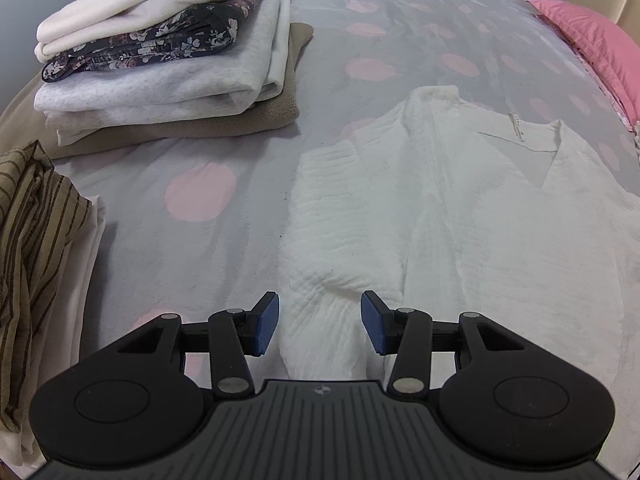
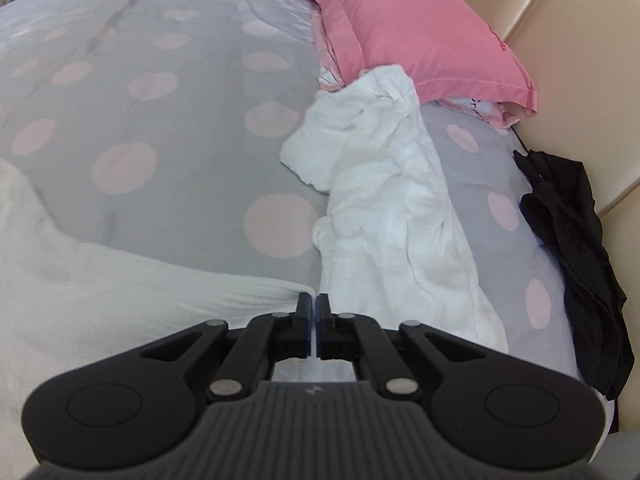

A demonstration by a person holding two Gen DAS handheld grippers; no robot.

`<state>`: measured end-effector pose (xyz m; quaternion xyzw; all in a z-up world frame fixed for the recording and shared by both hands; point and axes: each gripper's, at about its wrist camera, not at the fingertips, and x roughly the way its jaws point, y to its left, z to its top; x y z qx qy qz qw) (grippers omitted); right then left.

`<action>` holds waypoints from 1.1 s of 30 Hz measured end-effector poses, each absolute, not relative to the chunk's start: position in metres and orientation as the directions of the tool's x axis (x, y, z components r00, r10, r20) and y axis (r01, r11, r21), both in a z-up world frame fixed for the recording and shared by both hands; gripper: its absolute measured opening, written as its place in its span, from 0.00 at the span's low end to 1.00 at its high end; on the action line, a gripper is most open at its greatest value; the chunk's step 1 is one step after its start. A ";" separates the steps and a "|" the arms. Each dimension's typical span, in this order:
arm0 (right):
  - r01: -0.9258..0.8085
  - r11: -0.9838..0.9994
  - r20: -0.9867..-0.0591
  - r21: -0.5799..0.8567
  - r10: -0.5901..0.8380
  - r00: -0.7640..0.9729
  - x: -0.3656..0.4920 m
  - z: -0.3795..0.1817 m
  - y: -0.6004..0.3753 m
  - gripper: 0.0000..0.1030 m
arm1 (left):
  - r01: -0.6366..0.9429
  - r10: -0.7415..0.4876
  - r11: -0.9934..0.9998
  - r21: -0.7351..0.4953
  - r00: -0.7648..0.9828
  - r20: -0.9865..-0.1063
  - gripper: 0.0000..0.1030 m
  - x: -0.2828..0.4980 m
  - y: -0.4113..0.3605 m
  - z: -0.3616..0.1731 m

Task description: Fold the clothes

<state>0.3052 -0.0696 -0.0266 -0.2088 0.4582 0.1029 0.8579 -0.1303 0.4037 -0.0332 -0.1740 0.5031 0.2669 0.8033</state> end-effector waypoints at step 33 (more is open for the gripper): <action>-0.175 0.942 -0.841 0.287 0.335 0.425 0.188 -0.045 -0.208 0.56 | -0.583 0.216 0.802 -0.130 0.486 -0.847 0.42 -0.126 0.385 0.007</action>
